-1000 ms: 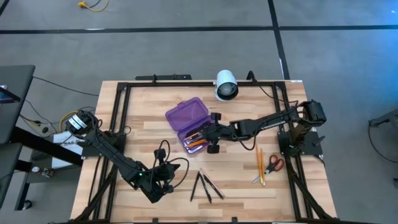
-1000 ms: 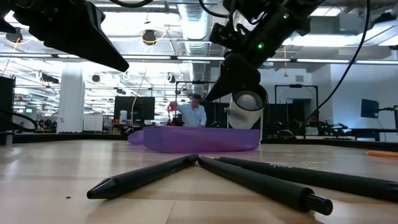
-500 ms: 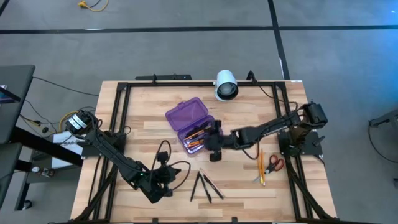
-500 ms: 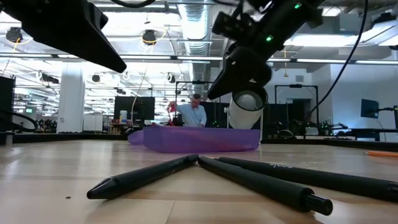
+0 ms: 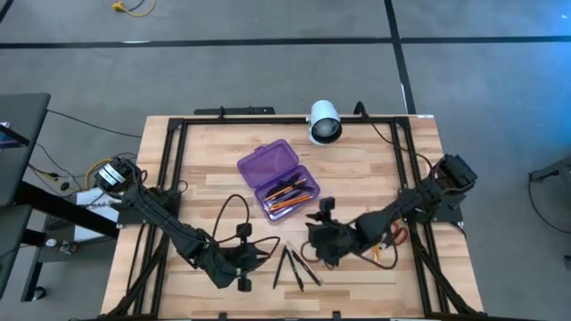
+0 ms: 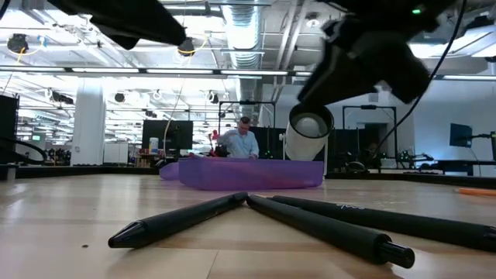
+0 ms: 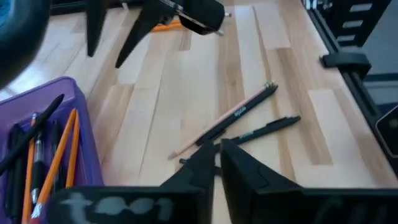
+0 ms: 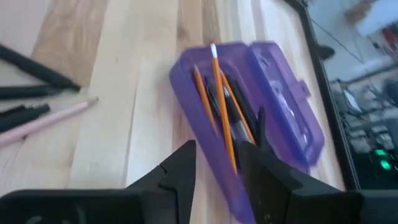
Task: Pick & place school supplies into a supply box
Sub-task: Put the black pen into the purple supply box
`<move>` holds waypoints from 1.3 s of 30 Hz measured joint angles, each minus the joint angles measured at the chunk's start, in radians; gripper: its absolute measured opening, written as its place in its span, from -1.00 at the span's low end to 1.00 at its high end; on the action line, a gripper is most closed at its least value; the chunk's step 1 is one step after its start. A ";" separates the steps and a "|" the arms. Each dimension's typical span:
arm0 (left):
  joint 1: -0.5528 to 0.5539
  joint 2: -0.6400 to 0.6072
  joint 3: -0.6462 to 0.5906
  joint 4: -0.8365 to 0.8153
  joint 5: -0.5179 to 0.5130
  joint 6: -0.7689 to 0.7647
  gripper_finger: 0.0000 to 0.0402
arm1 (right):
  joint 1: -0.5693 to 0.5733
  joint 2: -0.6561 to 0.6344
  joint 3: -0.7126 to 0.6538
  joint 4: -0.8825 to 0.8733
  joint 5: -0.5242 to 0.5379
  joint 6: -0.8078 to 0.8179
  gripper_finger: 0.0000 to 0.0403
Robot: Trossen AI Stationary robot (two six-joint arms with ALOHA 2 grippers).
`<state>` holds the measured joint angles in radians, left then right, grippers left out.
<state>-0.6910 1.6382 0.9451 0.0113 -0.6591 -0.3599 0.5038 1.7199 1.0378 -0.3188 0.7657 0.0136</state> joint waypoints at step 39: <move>0.111 0.443 0.360 -0.260 0.258 0.044 -0.05 | 0.321 -0.001 0.000 -0.590 0.258 0.887 -0.41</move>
<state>-0.5803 2.0811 1.3048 -0.2489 -0.4008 -0.3163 0.8246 1.7191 1.0378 -0.9086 1.0234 0.9001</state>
